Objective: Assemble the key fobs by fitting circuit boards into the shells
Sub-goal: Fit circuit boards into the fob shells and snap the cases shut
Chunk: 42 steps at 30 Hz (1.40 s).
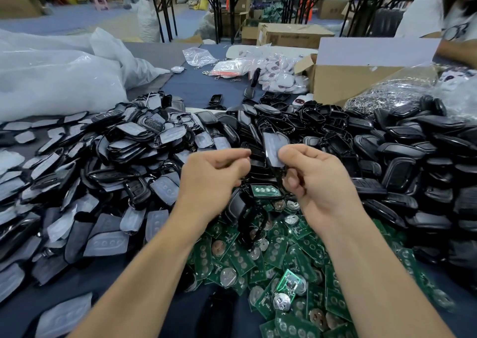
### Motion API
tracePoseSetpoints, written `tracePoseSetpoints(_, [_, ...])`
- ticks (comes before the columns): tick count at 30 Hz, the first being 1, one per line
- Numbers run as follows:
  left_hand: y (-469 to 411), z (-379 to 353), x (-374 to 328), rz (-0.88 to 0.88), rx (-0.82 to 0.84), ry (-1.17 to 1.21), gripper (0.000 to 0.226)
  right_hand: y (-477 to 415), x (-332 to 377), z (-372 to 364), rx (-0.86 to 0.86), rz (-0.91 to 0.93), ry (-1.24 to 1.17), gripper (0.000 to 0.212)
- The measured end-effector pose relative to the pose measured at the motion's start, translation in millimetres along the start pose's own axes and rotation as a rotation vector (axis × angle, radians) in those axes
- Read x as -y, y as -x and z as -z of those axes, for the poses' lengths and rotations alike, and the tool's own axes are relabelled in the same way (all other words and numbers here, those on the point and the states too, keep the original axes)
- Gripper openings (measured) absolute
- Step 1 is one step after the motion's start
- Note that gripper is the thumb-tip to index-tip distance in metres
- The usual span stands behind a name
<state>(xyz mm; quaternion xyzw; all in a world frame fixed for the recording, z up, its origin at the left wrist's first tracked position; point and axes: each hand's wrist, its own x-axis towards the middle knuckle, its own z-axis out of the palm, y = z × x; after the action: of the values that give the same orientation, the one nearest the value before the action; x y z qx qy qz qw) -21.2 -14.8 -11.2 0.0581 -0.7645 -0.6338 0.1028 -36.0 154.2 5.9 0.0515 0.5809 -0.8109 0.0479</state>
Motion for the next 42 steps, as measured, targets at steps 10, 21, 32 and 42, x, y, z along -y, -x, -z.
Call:
tracePoseSetpoints(10, [20,-16,-13,-0.172,0.106,-0.940,0.030,-6,-4,3,-0.108,0.032,-0.051,0.035])
tracePoseSetpoints(21, [14,-13,-4,-0.087,-0.269,-0.276,0.034,-2,-14,-3,-0.253,0.392,0.398,0.014])
tracePoseSetpoints(32, [9,-17,0,-0.004,-0.136,0.077,0.033,17,-21,-21,-0.260,0.838,0.869,0.014])
tracePoseSetpoints(42, [3,-12,7,-0.055,-0.120,0.077,0.024,4,-13,-14,0.127,0.127,0.276,0.030])
